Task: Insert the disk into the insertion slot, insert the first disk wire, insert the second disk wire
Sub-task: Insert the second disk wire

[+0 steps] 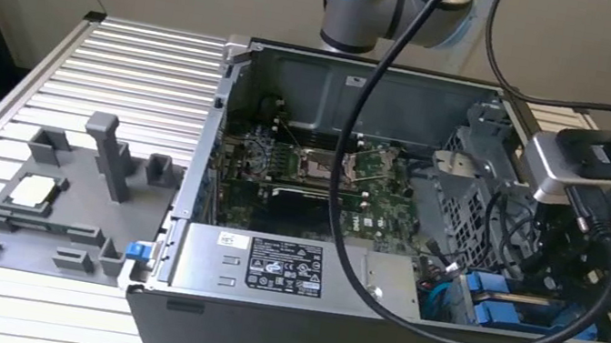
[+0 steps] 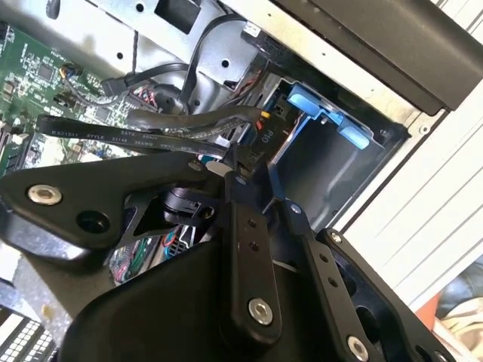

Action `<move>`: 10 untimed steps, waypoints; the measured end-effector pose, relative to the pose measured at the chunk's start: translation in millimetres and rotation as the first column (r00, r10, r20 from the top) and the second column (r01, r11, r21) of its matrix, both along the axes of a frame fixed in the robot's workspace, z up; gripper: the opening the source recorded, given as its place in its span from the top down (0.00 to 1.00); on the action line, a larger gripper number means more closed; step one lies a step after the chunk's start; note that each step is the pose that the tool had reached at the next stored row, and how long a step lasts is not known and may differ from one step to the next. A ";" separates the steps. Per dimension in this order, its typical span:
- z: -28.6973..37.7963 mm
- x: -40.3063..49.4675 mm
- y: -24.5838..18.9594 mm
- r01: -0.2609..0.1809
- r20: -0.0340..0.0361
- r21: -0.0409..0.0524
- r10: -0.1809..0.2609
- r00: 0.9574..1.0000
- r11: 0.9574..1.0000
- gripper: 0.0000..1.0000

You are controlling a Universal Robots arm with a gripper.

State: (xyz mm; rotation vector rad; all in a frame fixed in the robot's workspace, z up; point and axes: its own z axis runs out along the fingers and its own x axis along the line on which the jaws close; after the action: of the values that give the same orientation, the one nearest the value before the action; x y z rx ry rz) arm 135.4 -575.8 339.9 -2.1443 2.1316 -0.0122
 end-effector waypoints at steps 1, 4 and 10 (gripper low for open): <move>-0.1 0.0 0.0 0.000 0.000 0.000 0.000 1.000 1.000 0.76; -3.7 0.0 0.0 0.000 0.001 -0.001 0.000 1.000 1.000 0.76; -1.3 0.0 0.0 0.000 0.002 -0.002 0.000 1.000 1.000 0.76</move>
State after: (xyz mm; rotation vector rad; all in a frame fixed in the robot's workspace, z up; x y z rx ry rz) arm 135.3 -575.9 338.5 -2.1444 2.1318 -0.0161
